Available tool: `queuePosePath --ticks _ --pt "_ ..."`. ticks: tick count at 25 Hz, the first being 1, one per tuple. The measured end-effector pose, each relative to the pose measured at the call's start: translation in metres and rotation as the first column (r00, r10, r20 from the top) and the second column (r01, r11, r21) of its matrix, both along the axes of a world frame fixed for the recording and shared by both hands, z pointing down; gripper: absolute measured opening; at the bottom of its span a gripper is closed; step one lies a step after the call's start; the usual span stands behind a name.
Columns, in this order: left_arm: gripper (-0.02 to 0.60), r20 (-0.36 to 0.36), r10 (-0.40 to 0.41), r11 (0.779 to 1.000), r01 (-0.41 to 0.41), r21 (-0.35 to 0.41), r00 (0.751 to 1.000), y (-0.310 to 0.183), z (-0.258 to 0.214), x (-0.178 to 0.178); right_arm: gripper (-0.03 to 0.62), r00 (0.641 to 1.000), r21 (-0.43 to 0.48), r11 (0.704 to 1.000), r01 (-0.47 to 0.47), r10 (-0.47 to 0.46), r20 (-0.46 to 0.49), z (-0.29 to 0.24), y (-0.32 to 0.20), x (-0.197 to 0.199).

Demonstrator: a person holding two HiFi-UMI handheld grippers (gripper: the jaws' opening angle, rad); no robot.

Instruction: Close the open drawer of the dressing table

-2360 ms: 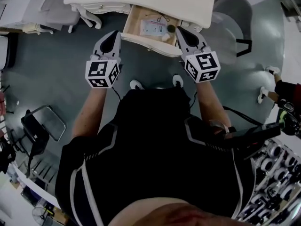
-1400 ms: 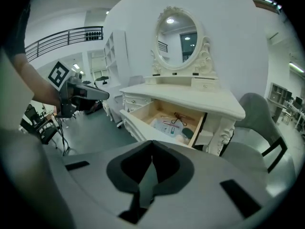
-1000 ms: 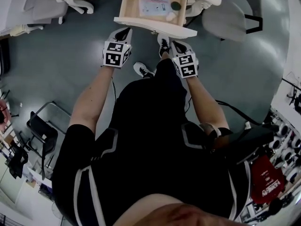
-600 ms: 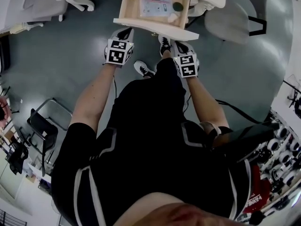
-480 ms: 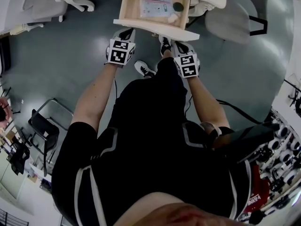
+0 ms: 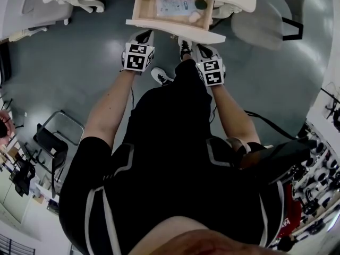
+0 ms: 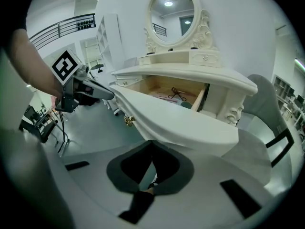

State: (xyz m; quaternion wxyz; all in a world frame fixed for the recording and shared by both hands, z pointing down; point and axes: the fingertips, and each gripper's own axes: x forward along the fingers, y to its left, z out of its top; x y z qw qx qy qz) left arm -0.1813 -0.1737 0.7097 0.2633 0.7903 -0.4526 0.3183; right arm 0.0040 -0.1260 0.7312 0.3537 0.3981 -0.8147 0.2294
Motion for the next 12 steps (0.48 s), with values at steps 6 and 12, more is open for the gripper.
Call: queuePosePath --ticks 6,12 --pt "0.005 0.022 -0.028 1.0 0.028 0.006 0.999 -0.021 0.005 0.001 0.005 1.0 -0.013 1.0 -0.003 0.003 0.02 0.0 -0.017 0.002" --pt "0.005 0.014 -0.034 0.999 0.034 -0.008 0.999 -0.04 0.01 0.01 0.005 0.998 -0.034 0.999 -0.025 0.027 0.054 0.001 -0.039 0.003"
